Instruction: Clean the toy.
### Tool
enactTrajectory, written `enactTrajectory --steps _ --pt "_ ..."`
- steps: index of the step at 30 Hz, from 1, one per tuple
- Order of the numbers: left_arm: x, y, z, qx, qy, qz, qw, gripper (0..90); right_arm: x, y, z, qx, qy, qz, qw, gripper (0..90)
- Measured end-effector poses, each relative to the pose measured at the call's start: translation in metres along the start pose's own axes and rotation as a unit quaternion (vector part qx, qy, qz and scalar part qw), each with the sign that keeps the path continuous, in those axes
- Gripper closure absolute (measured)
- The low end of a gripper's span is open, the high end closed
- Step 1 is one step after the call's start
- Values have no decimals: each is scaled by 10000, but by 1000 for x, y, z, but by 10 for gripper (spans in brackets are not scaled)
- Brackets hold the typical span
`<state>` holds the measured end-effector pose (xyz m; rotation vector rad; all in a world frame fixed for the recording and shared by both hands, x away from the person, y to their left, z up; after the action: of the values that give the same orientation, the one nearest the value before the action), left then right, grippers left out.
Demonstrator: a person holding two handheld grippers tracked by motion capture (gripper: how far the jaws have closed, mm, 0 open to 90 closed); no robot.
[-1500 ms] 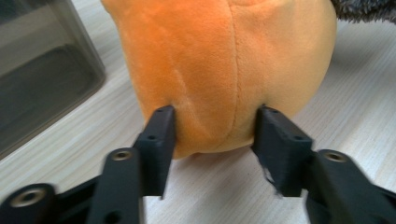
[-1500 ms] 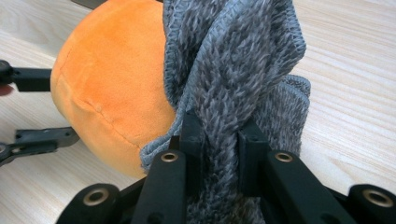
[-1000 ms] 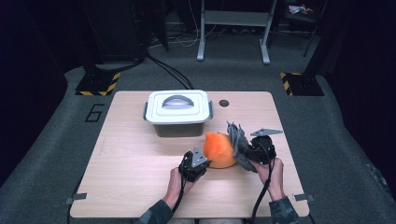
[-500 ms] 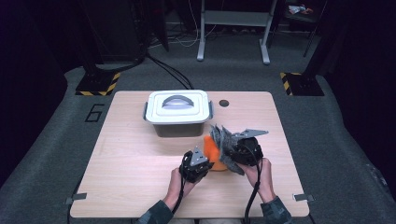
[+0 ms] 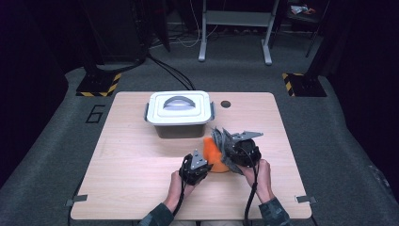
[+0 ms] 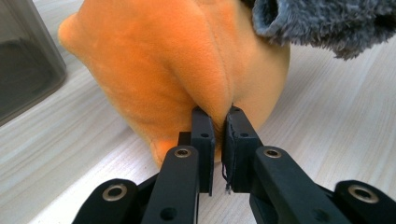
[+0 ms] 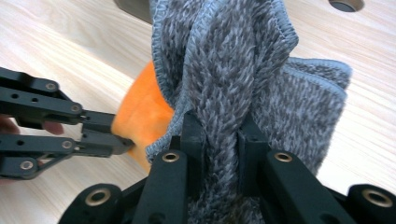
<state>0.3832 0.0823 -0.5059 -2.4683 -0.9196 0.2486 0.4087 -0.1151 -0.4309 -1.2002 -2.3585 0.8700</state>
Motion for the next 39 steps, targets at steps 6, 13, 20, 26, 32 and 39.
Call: enactTrajectory --steps 6,13,20,26,32,39 --pt "1 0 0 48 21 41 10000 838 -15 -3 6 24 116 199 9997 767" --pt "1 0 0 61 35 42 10000 838 -43 2 20 143 580 343 9976 767" --pt "2 0 0 96 20 46 9999 838 -61 18 38 523 874 466 9937 768" --pt "1 -1 -1 105 77 -3 9999 837 -65 15 42 614 887 517 9928 767" --pt "-1 0 -3 99 120 -14 9999 837 -59 -19 25 83 716 350 9968 767" --pt "-4 1 -7 134 180 1 9997 836 -24 -30 3 -173 342 -104 9992 765"
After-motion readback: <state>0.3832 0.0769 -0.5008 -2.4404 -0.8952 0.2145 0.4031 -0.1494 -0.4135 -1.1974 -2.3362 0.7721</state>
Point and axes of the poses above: each handheld gripper's, and its own axes: y roughly forward along the jaws, z roughly out of its underside, x roughly to its left, the point moved 1 cm from there along y, roughly forward along the jaws, and after that the axes turned 3 degrees about -x, right-handed, at the moved point
